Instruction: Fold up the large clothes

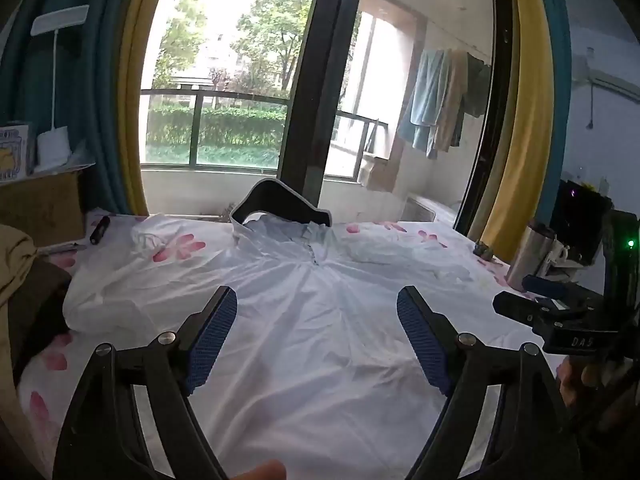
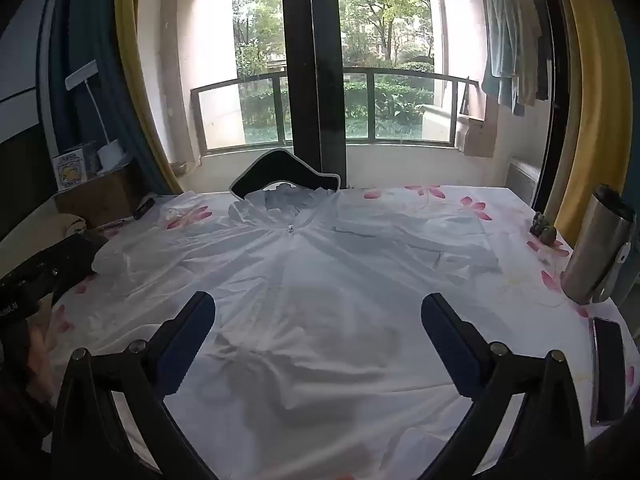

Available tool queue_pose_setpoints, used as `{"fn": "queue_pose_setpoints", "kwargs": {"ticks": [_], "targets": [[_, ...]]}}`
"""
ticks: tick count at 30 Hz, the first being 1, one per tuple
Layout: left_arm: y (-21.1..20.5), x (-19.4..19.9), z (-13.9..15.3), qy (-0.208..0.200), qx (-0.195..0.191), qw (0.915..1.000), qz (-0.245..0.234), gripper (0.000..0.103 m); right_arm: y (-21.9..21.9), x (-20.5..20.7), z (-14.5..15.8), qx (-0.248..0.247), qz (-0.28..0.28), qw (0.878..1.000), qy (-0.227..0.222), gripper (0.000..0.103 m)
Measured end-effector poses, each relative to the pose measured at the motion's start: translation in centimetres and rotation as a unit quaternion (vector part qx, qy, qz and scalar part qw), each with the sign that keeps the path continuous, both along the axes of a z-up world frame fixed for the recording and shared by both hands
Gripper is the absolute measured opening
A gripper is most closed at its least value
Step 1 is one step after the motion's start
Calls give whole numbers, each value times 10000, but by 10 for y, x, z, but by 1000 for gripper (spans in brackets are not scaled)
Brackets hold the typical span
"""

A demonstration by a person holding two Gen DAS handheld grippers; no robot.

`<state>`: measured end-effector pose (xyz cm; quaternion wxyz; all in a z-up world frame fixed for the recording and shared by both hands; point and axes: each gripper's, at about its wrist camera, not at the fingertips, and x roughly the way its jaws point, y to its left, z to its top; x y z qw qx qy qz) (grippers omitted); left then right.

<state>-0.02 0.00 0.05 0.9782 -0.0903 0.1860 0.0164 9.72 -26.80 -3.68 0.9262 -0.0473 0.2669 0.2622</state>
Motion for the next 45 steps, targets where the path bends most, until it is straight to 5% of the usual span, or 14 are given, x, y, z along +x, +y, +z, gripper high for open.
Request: {"fn": "queue_pose_setpoints", "kwargs": {"ticks": [23,45], "targets": [[15,0,1,-101,-34,9989,467,85,3,-1,8,-79,-65,9996,-246,102],[12,1,3,-82,-59,9990,424,85,0,4,7,-83,-146,9996,-227,102]]}}
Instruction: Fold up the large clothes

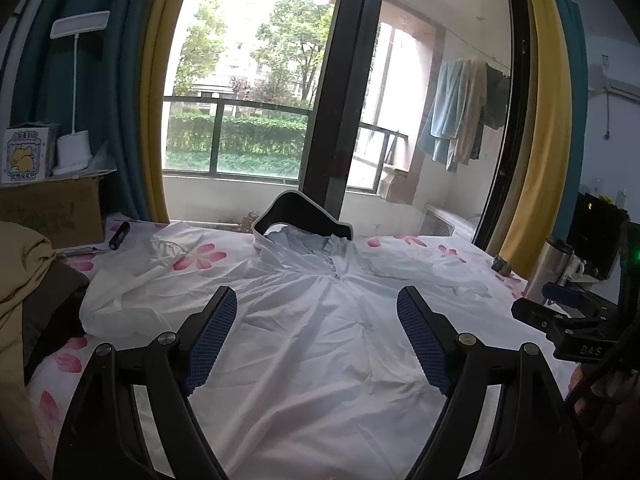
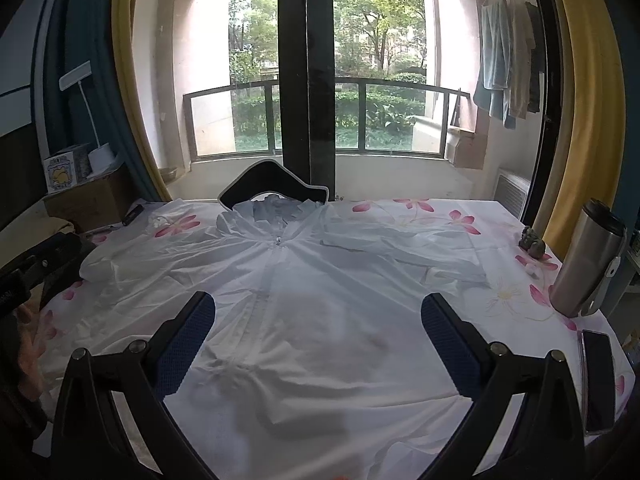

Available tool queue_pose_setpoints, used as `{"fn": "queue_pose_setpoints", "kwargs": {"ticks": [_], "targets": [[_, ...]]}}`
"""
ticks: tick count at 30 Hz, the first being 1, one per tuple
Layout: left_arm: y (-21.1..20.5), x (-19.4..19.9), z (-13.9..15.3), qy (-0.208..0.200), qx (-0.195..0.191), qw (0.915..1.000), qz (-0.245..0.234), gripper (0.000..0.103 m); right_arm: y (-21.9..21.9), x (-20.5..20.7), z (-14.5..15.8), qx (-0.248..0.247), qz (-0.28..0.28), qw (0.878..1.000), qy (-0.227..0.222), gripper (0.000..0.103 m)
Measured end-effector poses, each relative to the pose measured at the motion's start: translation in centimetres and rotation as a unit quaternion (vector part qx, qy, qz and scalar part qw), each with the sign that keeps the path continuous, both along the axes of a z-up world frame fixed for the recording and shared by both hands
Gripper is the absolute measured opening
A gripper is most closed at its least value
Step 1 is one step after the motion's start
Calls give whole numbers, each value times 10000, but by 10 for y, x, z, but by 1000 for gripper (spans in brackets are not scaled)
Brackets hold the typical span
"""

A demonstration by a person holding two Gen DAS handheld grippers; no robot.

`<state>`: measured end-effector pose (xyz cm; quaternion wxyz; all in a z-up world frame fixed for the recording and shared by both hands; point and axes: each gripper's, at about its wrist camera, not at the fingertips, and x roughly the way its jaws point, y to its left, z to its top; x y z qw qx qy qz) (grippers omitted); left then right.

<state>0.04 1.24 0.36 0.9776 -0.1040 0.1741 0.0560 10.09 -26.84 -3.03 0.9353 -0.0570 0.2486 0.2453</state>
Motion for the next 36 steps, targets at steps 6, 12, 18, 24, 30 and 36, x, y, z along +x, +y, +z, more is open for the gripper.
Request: {"fn": "queue_pose_setpoints", "kwargs": {"ticks": [6,12,18,24,30,36], "targets": [[1,1,0,-32,-28,10000,-40,85,0,1,0,-8,-3,10000,-12,102],[2,0,0,-68,-64,10000,5,85,0,1,0,-7,-5,10000,-9,102],[2,0,0,-69,-64,10000,28,85,0,2,0,-10,3,10000,-10,102],[4,-1,0,-92,-73,9999,58,85,0,3,0,-22,6,10000,-15,102],[6,-1,0,-91,-80,9999,74,85,1,4,0,-32,10,10000,-13,102],[7,-1,1,-100,-98,9999,59,85,1,5,0,-36,11,10000,-11,102]]}}
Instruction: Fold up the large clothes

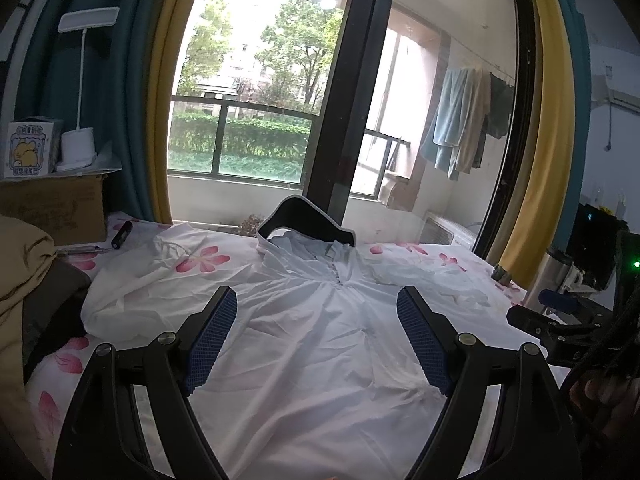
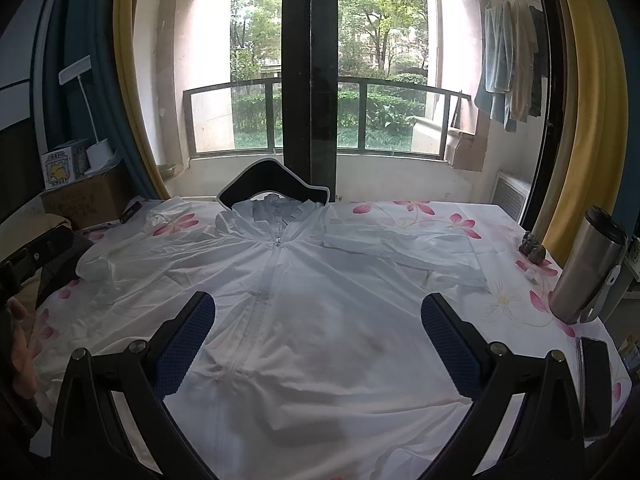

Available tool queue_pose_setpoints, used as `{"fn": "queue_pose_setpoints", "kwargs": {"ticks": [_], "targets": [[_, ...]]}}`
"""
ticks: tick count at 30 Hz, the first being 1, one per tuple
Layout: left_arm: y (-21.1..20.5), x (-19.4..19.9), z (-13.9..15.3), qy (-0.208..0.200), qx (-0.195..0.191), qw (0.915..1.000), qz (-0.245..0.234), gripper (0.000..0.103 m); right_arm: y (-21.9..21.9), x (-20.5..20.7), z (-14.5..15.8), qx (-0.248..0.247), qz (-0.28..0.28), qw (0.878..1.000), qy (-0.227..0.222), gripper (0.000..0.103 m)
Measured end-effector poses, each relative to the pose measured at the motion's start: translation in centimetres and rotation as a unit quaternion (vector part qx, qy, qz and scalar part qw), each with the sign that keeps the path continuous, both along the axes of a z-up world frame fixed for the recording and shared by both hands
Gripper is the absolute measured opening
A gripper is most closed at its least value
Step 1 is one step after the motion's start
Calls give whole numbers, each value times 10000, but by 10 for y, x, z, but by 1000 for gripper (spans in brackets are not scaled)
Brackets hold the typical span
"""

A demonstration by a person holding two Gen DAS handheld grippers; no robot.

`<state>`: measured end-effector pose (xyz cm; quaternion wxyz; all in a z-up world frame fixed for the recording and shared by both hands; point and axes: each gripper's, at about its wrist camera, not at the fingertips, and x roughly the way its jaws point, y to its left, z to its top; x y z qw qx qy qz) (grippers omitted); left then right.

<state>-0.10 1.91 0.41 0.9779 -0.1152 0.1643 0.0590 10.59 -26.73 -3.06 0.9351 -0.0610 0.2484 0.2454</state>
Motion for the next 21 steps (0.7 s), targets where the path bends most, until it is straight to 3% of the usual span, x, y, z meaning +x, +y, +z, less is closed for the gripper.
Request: {"fn": "queue_pose_setpoints", "kwargs": {"ticks": [13,21], "targets": [[4,7,0,32,-75,10000,2,85,4,13,-3,-33,6,10000,65,102],[14,34,-1,188,-215,9996,63,85,3,38,-3,-169,-53,9998,78,102]]}}
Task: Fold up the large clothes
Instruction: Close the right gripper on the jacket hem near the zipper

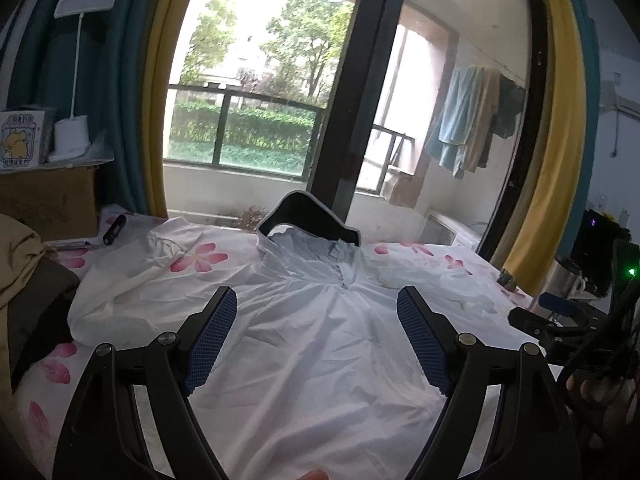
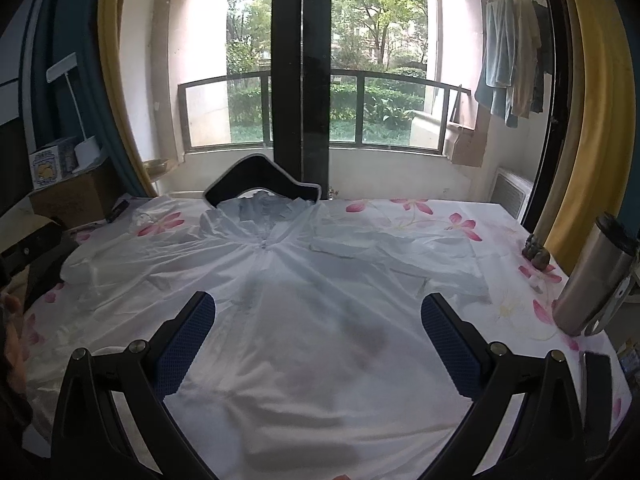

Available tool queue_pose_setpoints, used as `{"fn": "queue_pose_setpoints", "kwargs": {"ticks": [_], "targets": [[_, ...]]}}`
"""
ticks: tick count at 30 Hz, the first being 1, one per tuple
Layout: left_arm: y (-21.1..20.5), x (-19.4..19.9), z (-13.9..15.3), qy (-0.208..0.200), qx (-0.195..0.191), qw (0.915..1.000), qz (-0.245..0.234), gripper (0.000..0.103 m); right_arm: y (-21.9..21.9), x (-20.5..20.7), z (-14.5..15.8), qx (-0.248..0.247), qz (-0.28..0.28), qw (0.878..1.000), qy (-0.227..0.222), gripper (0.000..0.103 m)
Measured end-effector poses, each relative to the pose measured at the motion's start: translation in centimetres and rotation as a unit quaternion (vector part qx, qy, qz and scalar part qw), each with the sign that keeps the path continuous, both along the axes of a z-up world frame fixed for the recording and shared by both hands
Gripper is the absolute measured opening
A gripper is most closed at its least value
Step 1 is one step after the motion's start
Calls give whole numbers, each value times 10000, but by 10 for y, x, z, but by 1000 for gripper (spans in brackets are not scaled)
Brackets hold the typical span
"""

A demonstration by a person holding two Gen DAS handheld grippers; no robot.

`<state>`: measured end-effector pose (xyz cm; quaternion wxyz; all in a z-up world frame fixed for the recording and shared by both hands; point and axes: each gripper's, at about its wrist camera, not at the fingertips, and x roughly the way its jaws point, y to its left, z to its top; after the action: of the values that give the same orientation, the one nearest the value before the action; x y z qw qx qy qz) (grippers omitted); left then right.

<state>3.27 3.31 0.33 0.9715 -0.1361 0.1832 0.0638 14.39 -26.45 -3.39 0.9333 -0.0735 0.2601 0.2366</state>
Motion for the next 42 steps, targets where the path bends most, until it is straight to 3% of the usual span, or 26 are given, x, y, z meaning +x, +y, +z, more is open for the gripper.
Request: {"fn": "queue_pose_setpoints", "kwargs": {"ticks": [5,9,14,21,27,35,37,39,42], "targets": [[10,17,-2,79,-8,9999,117,85,-5,28,-1,-123,-34,9999,10,102],[13,33,-2,98,350,9993,96,85,-3,55,-3,-329,8,9994,69,101],[29,59,-8,153,222,9996,82,85,8,90,-9,-673,244,9974,106,101],[53,99,-19,590,376,9975,91,85,33,131,-29,-1116,658,9910,351,90],[75,118,-34,735,102,9972,132,85,59,165,-51,-1523,925,9826,531,81],[90,130,-55,923,69,9952,321,85,89,193,-80,-1872,1285,9712,728,71],[93,131,-57,930,40,9947,429,85,93,196,-84,-1895,1325,9701,736,61],[94,133,-59,956,58,9941,504,85,95,200,-86,-1887,1348,9696,782,38],[94,134,-60,995,122,9937,505,85,93,203,-84,-1823,1377,9705,773,13]]}}
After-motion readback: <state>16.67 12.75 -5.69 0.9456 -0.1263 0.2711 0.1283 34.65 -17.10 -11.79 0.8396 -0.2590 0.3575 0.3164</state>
